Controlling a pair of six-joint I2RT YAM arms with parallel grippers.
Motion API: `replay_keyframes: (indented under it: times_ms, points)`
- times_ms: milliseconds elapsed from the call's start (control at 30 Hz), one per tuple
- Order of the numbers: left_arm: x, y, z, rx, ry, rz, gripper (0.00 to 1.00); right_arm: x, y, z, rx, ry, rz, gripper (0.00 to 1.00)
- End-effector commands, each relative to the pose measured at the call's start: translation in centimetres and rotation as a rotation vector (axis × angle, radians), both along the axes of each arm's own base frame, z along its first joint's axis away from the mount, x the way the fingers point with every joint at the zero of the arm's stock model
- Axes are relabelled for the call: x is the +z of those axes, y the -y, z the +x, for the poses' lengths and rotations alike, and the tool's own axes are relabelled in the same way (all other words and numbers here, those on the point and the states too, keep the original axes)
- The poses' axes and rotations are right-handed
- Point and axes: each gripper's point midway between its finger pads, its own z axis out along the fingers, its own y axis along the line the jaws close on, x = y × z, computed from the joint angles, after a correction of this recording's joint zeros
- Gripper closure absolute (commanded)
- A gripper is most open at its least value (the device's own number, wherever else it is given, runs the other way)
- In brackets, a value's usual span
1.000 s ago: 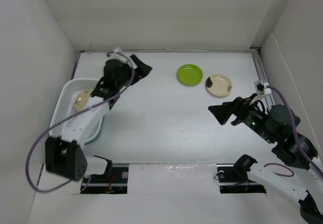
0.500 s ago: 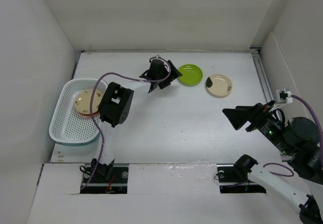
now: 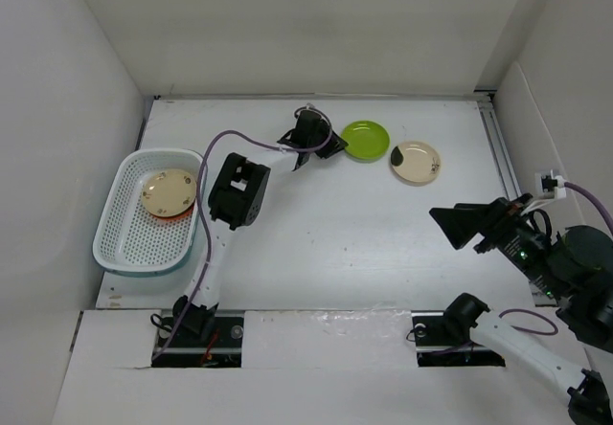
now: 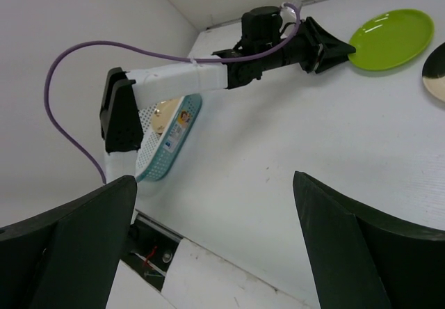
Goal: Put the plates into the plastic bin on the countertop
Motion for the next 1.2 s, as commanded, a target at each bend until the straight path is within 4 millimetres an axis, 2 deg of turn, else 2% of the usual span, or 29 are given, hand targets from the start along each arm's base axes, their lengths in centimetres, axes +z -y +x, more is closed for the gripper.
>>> replay_keyframes:
  times_ms: [0,33,100,167,233,267,300,333,400,433,467,533,567,600,633,667,700,733,767,800,833,867,900,933,967,1033,1067,1133,1167]
  points:
    - [1.1,0.7,0.5,-0.011,-0.003,-0.004,0.81,1.8,1.0,-0.6,-0.023,0.038,0.038,0.00]
    - [0.5,0.7,0.4,-0.011,-0.011,0.000,0.84,2.1,1.2,-0.7,-0.023,0.050,0.036,0.00]
    - [0.4,0.5,0.5,-0.003,-0.023,0.012,1.00,1.7,1.0,-0.5,-0.023,0.036,0.024,0.00]
    - [1.2,0.3,0.5,-0.001,-0.011,0.022,1.00,1.9,1.2,-0.2,-0.041,0.040,0.012,0.00]
    - [4.1,-0.7,0.5,0.031,0.043,0.049,1.00,1.5,1.1,0.0,-0.041,0.031,0.005,0.00]
    - [4.0,-1.3,-0.2,0.033,0.048,0.070,1.00,1.1,0.7,0.4,-0.041,0.021,-0.004,0.00]
    - [5.3,-1.7,-0.3,0.039,0.075,0.072,1.00,0.6,0.3,0.9,-0.041,0.011,-0.013,0.00]
    - [8.1,-2.4,-0.3,0.044,0.118,0.061,1.00,0.2,0.2,1.0,-0.040,0.004,-0.020,0.00]
    - [10.1,-3.5,-0.3,0.050,0.146,0.066,1.00,0.4,-0.1,1.3,-0.041,0.016,-0.008,0.00]
    - [12.9,-4.1,-1.0,0.058,0.179,0.065,1.00,-0.1,-0.4,1.7,-0.040,0.005,-0.019,0.00]
    - [14.2,-5.1,-1.2,0.074,0.203,0.072,1.00,0.1,-0.4,1.7,-0.041,0.012,-0.013,0.00]
    - [14.5,-7.6,-2.3,0.107,0.198,0.114,1.00,-0.5,-1.2,2.4,-0.032,-0.006,-0.015,0.00]
    - [18.1,-9.0,-2.9,0.132,0.255,0.100,1.00,-0.2,-1.4,2.3,-0.023,0.003,-0.007,0.00]
    - [17.3,-11.0,-3.7,0.154,0.220,0.121,1.00,-0.7,-1.8,2.7,-0.023,-0.007,-0.016,0.00]
    - [17.8,-12.4,-4.2,0.176,0.224,0.135,1.00,-1.5,-2.4,3.4,-0.023,-0.018,-0.025,0.00]
    - [20.7,-14.2,-5.4,0.207,0.261,0.122,1.00,-2.1,-2.8,3.9,-0.023,-0.029,-0.035,0.00]
    - [21.1,-16.8,-5.6,0.258,0.254,0.136,1.00,-2.7,-3.1,4.5,-0.033,-0.047,-0.036,0.00]
    - [19.7,-18.7,-6.6,0.281,0.214,0.159,1.00,-3.6,-3.6,5.3,-0.043,-0.058,-0.047,0.00]
    - [19.6,-20.5,-7.5,0.314,0.197,0.173,1.00,-4.8,-4.3,6.4,-0.058,-0.105,-0.049,0.00]
    - [21.8,-24.1,-8.2,0.391,0.226,0.157,1.00,-5.5,-4.5,7.2,-0.087,-0.121,-0.052,0.00]
    - [19.7,-26.4,-9.4,0.428,0.181,0.179,1.00,-6.1,-4.5,8.0,-0.115,-0.135,-0.051,0.00]
    - [19.3,-28.3,-10.3,0.460,0.164,0.182,1.00,-7.1,-4.9,9.2,-0.139,-0.154,-0.052,0.00]
    - [20.2,-30.0,-11.8,0.476,0.176,0.174,1.00,-7.5,-4.9,10.0,-0.158,-0.162,-0.039,0.00]
    - [19.8,-34.3,-12.3,0.562,0.158,0.186,1.00,-8.0,-4.0,11.2,-0.210,-0.167,-0.038,0.00]
    - [17.7,-36.3,-13.6,0.595,0.103,0.203,1.00,-8.7,-3.9,12.2,-0.228,-0.167,-0.016,0.00]
    - [17.4,-39.5,-16.1,0.652,0.086,0.209,1.00,-9.9,-3.2,13.8,-0.248,-0.178,-0.002,0.00]
    - [15.4,-43.2,-17.6,0.738,0.045,0.239,1.00,-10.4,-2.1,14.8,-0.257,-0.183,0.019,0.00]
    - [14.5,-45.3,-19.4,0.791,0.031,0.239,1.00,-12.9,-1.2,17.0,-0.263,-0.222,0.055,0.01]
    - [12.7,-47.6,-20.8,0.857,-0.017,0.248,1.00,-13.5,-0.6,17.6,-0.218,-0.240,0.081,0.03]
